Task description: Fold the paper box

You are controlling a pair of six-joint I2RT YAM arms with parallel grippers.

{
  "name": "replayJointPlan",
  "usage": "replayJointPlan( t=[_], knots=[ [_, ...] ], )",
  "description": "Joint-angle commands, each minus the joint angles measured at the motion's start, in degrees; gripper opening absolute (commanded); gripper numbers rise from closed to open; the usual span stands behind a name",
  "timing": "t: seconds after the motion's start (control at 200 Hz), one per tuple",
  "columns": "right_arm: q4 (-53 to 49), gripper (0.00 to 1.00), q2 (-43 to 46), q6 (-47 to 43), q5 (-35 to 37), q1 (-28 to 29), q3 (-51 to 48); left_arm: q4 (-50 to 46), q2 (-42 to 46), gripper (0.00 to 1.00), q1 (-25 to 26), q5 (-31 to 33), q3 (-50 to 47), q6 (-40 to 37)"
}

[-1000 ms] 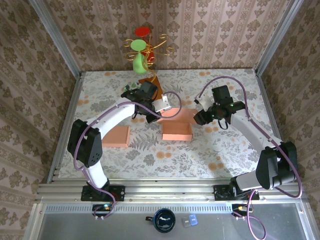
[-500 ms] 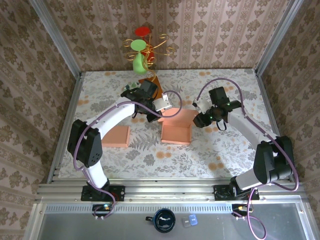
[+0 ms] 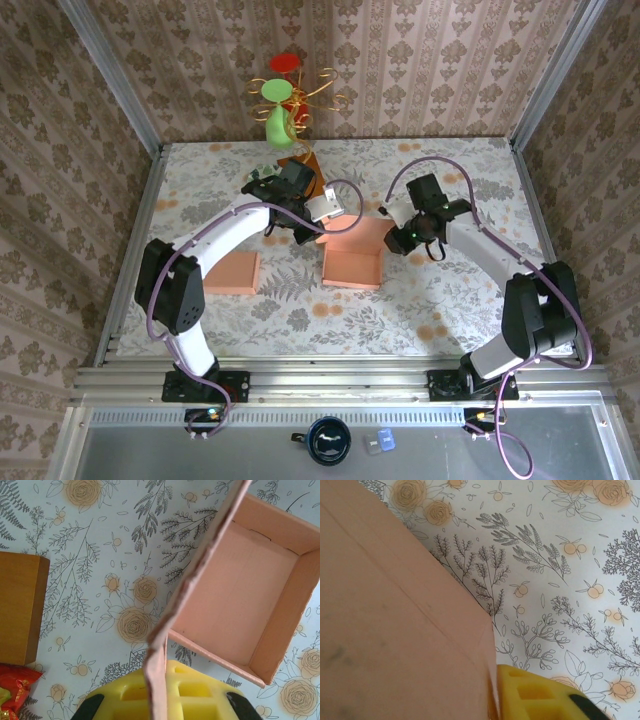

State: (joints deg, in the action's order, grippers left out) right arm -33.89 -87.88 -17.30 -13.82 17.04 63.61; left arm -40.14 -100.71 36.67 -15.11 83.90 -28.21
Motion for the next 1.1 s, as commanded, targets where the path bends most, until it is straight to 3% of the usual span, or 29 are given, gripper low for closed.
replayJointPlan(
  t=[0.0, 0.11, 0.475, 0.695, 0.91, 1.095],
  knots=[
    [-0.6, 0.13, -0.7, 2.0, 3.2, 1.1, 2.4, 1.4, 1.0, 0.00, 0.0, 0.5, 1.2, 1.9],
    [-0.2, 0.00, -0.7, 4.1, 6.1, 2.0, 3.5, 2.3, 0.6, 0.00, 0.6, 2.9, 1.5, 4.8],
    [-0.7, 0.00, -2.7, 22.1, 16.0, 6.4, 9.7, 5.3, -2.4, 0.00, 4.0, 11.6, 5.2, 27.1],
    [0.9, 0.00, -4.8, 34.6, 19.6, 7.5, 11.6, 7.0, -5.7, 0.00, 4.0, 8.0, 8.3, 37.1],
    [2.8, 0.00, -6.0, 43.4, 20.4, 7.7, 12.2, 7.7, -8.7, 0.00, 3.8, 4.0, 10.3, 38.4],
    [11.5, 0.00, -4.3, 48.2, 20.2, 8.0, 7.6, 13.8, -7.4, 0.00, 3.9, 1.7, 6.1, 40.8]
  ],
)
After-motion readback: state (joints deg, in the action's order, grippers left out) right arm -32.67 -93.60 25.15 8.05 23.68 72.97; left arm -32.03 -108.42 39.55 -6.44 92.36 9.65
